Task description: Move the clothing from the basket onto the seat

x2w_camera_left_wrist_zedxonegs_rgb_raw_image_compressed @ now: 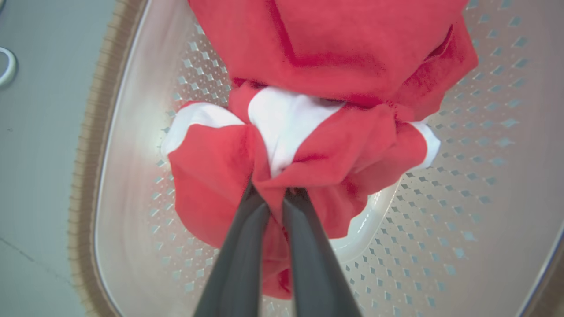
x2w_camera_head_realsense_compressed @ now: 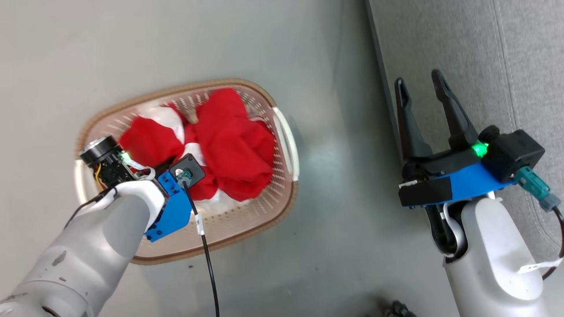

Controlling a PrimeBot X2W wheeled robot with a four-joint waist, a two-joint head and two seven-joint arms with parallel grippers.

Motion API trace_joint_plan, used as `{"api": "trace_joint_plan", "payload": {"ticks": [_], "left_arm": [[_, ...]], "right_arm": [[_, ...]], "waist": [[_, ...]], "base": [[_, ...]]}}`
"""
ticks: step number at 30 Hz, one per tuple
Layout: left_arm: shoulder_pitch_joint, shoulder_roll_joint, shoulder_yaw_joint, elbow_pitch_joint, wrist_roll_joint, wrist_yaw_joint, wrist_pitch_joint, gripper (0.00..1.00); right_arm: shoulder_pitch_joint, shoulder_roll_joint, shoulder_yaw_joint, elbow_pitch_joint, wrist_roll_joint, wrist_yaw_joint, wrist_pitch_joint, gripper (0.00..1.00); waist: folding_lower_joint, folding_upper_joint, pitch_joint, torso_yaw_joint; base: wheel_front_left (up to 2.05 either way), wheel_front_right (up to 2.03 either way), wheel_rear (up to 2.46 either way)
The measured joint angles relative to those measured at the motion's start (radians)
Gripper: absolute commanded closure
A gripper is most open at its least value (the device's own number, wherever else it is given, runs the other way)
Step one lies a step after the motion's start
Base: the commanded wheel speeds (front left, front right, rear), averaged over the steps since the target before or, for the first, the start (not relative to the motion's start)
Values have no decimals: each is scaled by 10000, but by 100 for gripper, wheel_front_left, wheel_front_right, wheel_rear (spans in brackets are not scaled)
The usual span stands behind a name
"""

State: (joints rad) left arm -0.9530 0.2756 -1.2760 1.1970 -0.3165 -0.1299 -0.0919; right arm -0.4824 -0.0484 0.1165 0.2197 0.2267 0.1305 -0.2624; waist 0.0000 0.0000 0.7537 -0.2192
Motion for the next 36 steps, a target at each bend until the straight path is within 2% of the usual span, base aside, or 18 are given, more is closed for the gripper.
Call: {"api": "trace_joint_plan", "payload": {"ticks": [10,17,21,36], "left_arm": [[351,-665,389,278,-1118,0,-1292,100],[678,-1149,635,240,-1611,0,-1624,100],[787,-1229,828,104,-1793,0,-1674,100],[1650,-1114,2537,-2449,-1998,428,-1697,100]], "right_arm": [[709,4,-347,372,-533,0,0,0],[1453,2,-541,604,-679,0,0,0],[1807,2,-631,723,-752,0,-2,0],[3018,0,-696,1007,-744,0,0,0]], "waist": [[0,0,-1657,860],[-1,0,-2952,1424],[-1,0,-3707,1703],[-2,0,-6128,2517]], "base": [[0,0,0],[0,0,0],[0,0,0],[0,0,0]]}}
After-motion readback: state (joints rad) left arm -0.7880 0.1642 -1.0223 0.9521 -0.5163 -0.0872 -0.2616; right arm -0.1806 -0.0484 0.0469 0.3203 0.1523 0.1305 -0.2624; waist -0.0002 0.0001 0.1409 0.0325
